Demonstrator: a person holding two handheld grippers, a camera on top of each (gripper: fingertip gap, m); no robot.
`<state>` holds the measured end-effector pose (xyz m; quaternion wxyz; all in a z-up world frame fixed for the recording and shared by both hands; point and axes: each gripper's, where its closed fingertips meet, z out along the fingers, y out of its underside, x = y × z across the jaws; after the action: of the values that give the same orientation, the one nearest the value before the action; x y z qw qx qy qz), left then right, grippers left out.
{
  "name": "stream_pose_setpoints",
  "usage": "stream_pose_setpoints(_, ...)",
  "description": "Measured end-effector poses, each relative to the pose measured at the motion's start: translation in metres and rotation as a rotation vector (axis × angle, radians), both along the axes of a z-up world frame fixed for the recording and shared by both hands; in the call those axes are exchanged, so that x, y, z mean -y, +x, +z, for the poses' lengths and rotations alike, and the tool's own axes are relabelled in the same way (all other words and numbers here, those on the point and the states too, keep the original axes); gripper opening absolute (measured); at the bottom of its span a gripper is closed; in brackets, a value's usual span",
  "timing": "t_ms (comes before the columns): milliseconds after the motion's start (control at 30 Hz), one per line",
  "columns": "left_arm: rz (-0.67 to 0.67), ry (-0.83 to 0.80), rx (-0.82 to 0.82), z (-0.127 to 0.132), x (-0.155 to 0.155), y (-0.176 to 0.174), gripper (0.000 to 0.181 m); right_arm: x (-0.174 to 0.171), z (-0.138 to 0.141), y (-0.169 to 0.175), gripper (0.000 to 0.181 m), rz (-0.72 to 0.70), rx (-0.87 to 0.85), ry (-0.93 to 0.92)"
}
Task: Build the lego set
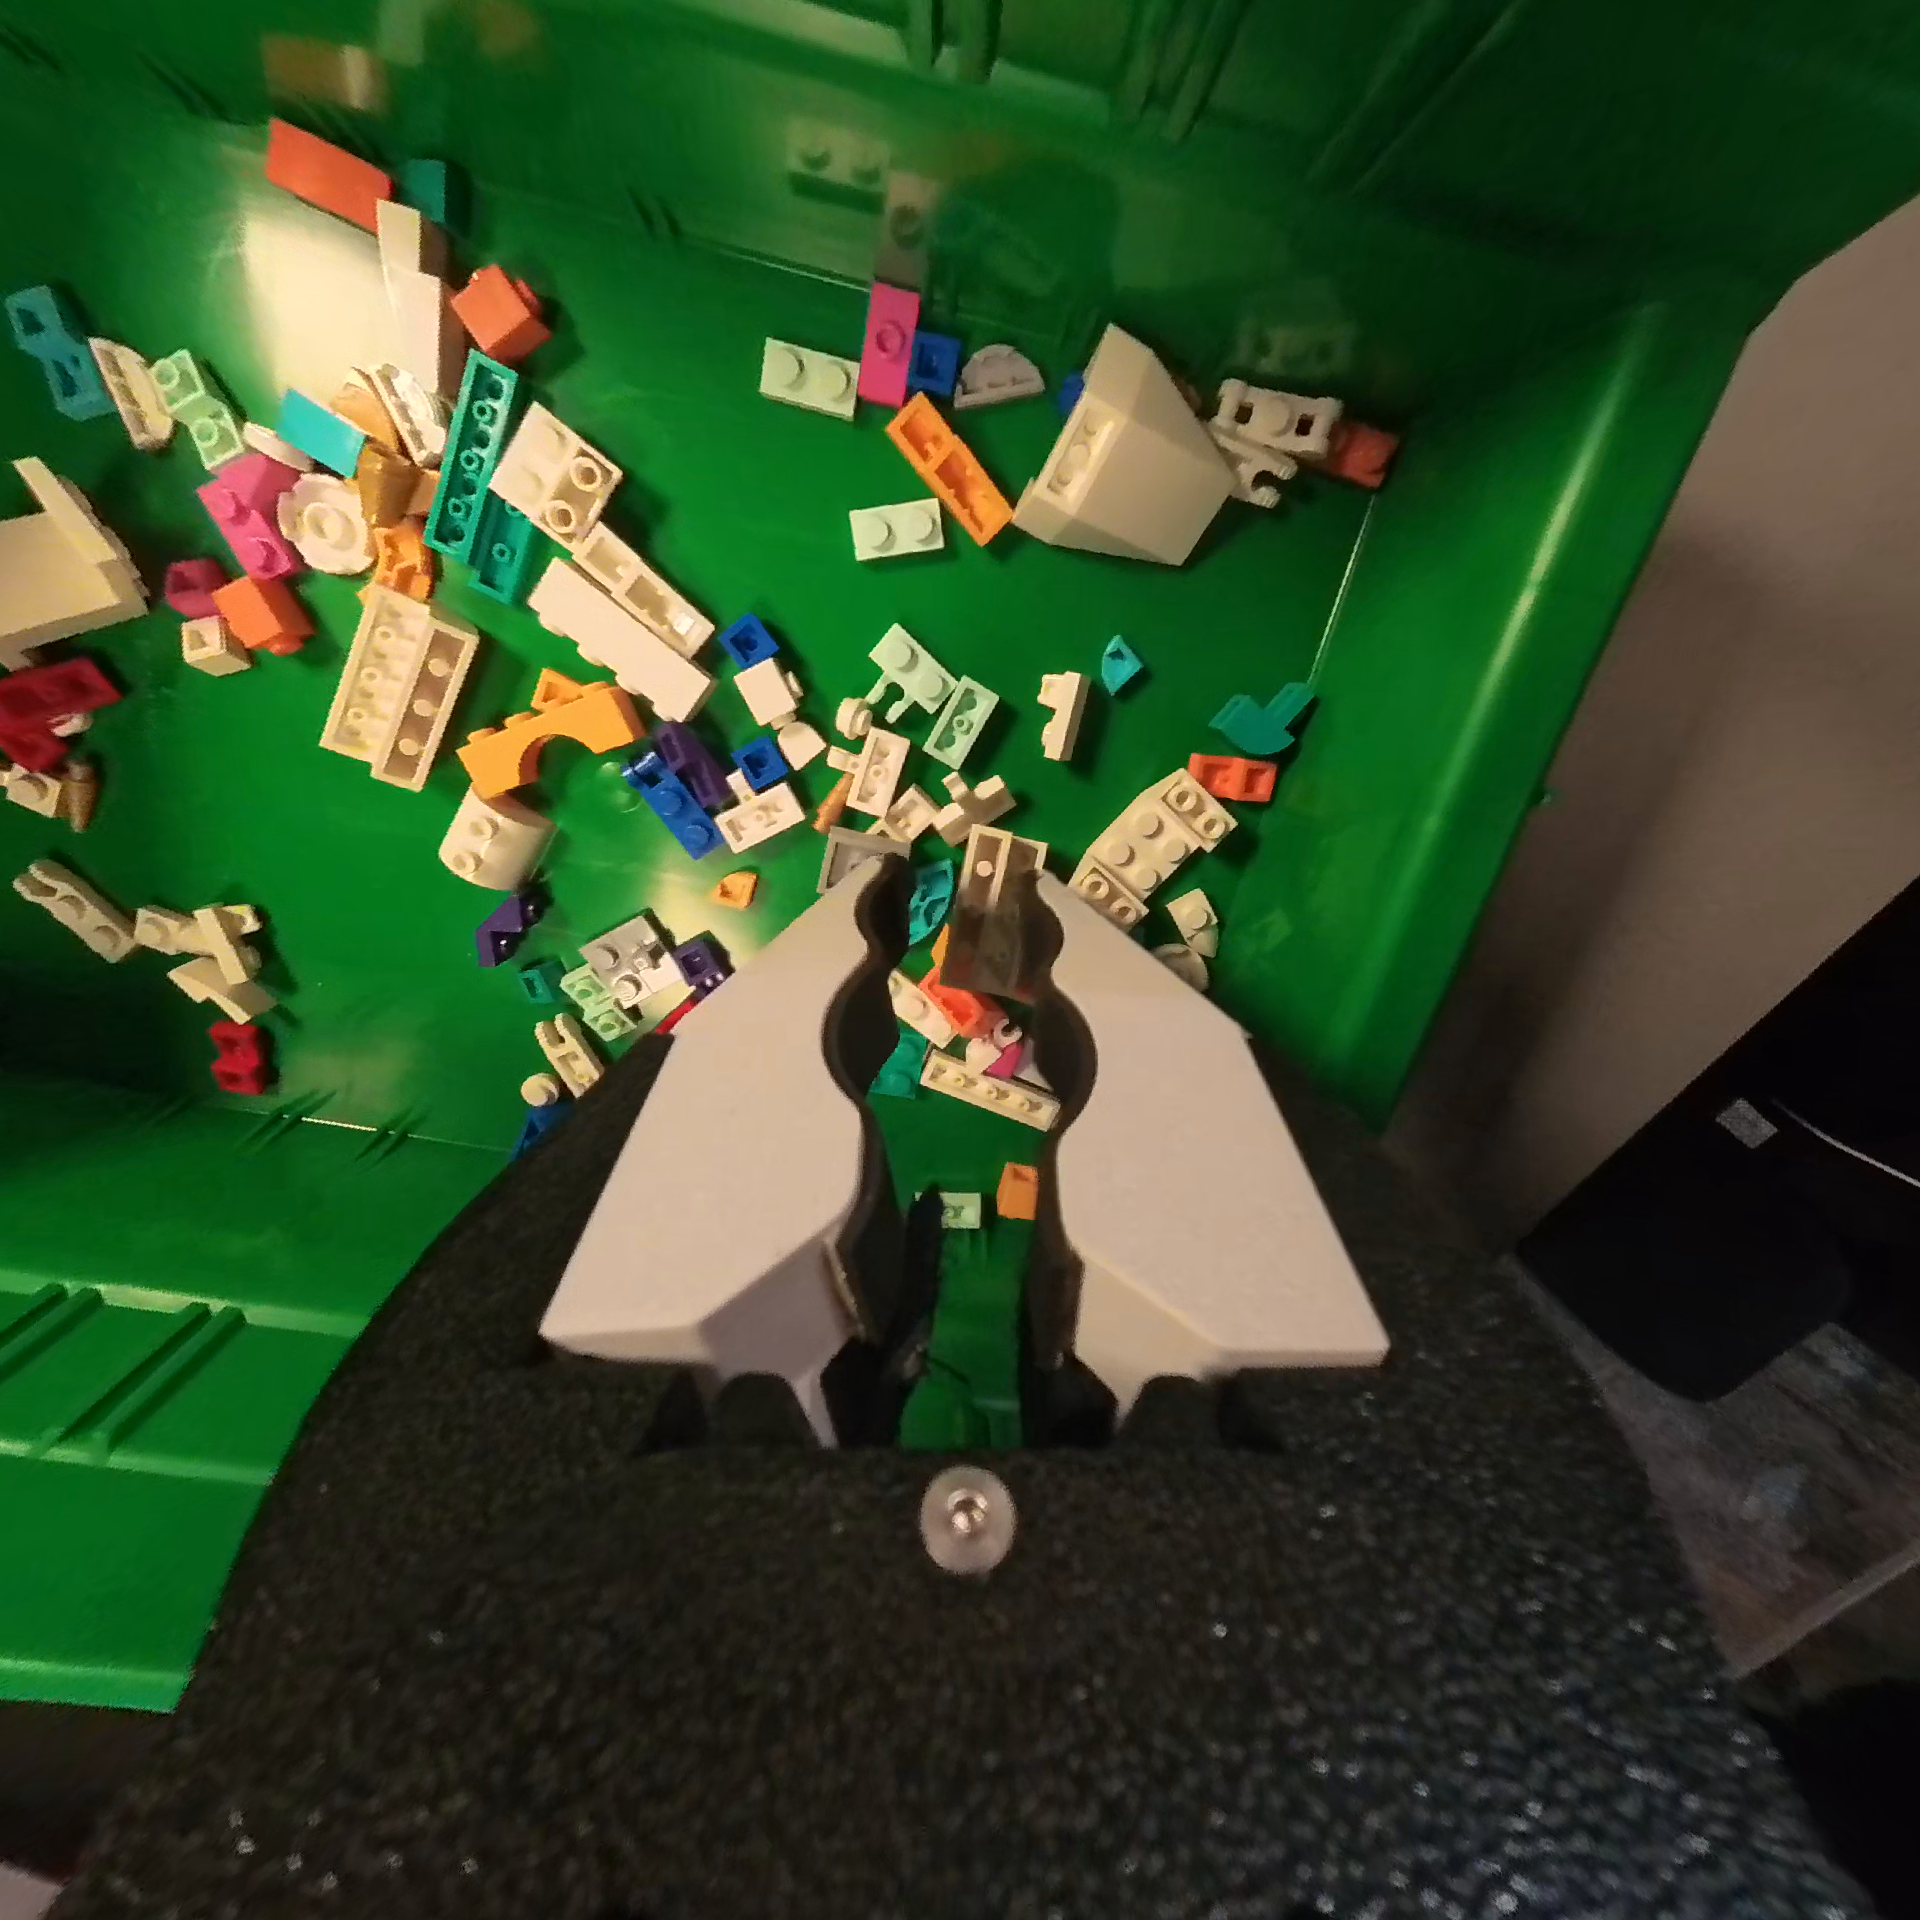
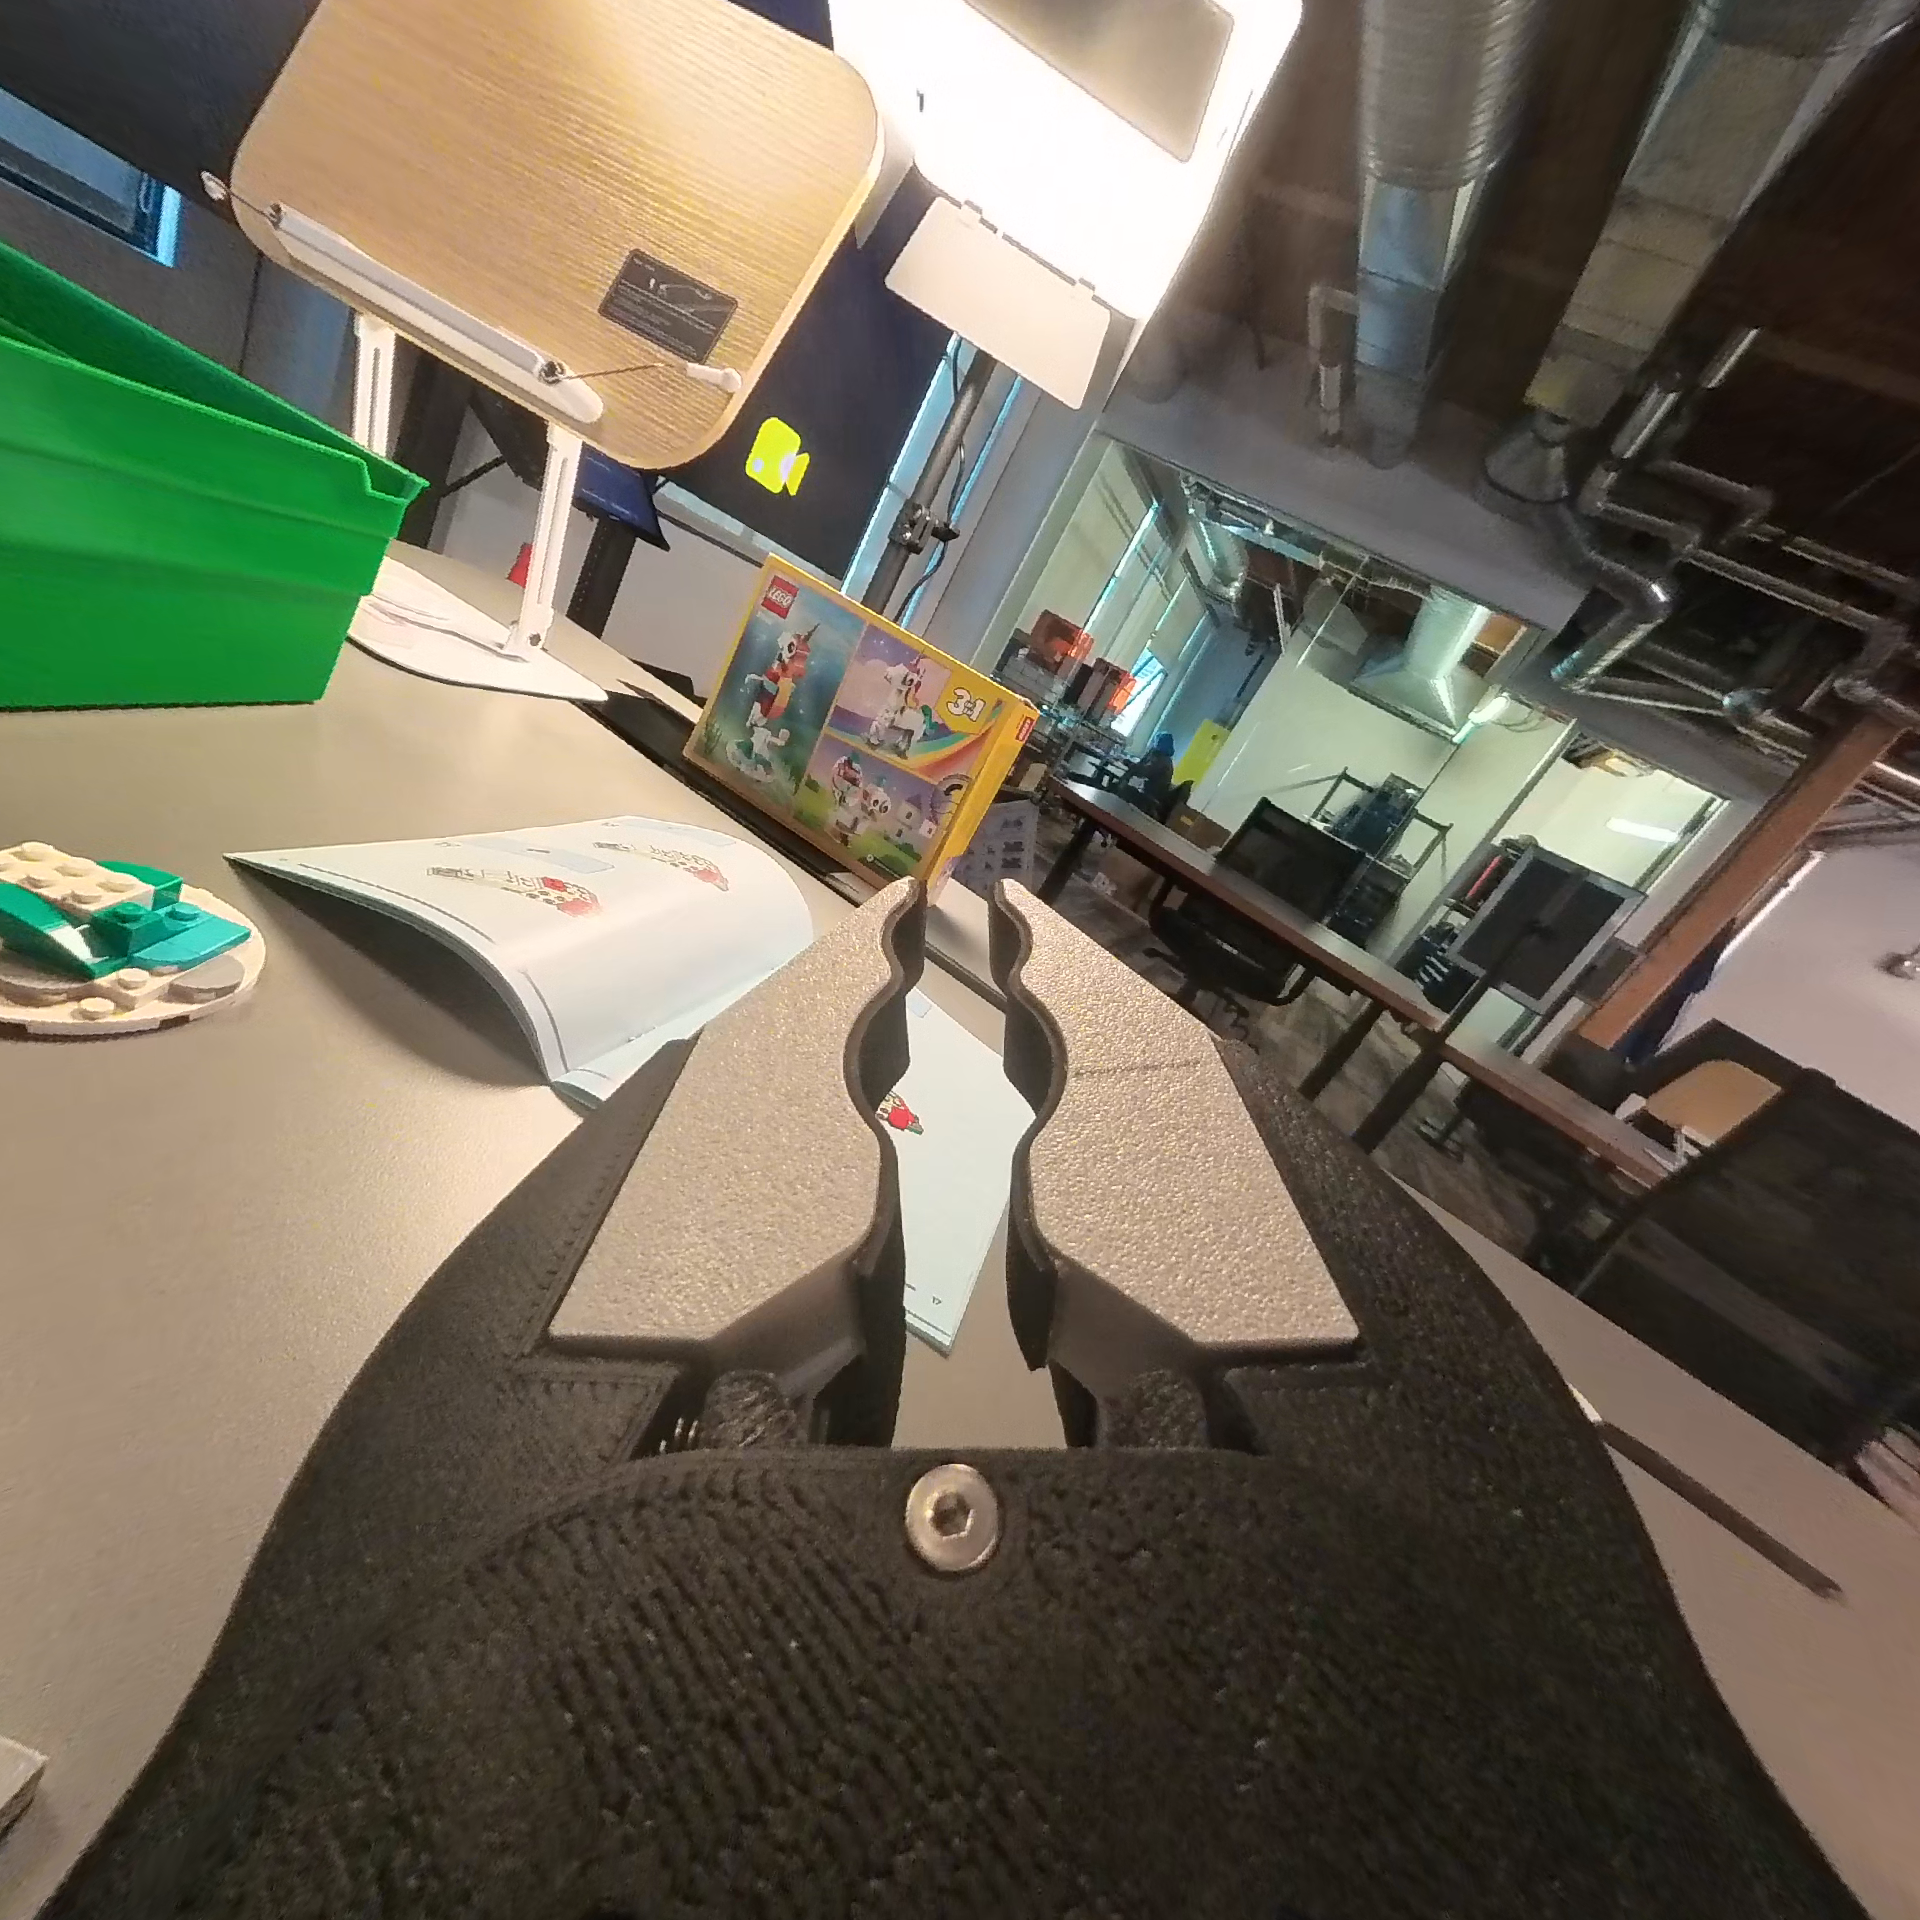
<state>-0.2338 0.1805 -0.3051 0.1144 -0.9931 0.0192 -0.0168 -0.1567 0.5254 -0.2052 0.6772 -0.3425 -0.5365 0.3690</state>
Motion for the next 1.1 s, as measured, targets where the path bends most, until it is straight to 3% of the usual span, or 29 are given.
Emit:
stream_pose_setpoints(767,0.032,0.053,0.002,0.006,-0.002,-0.005,0.027,0.0,0.0,0.0,0.01,0.002,-0.001,0.002)
stream_pose_setpoints(1100,0.02,0.141,-0.034,0.021,-0.012,-0.006,0.027,0.0,0.0,0.0,0.01,0.0,0.001,0.004)
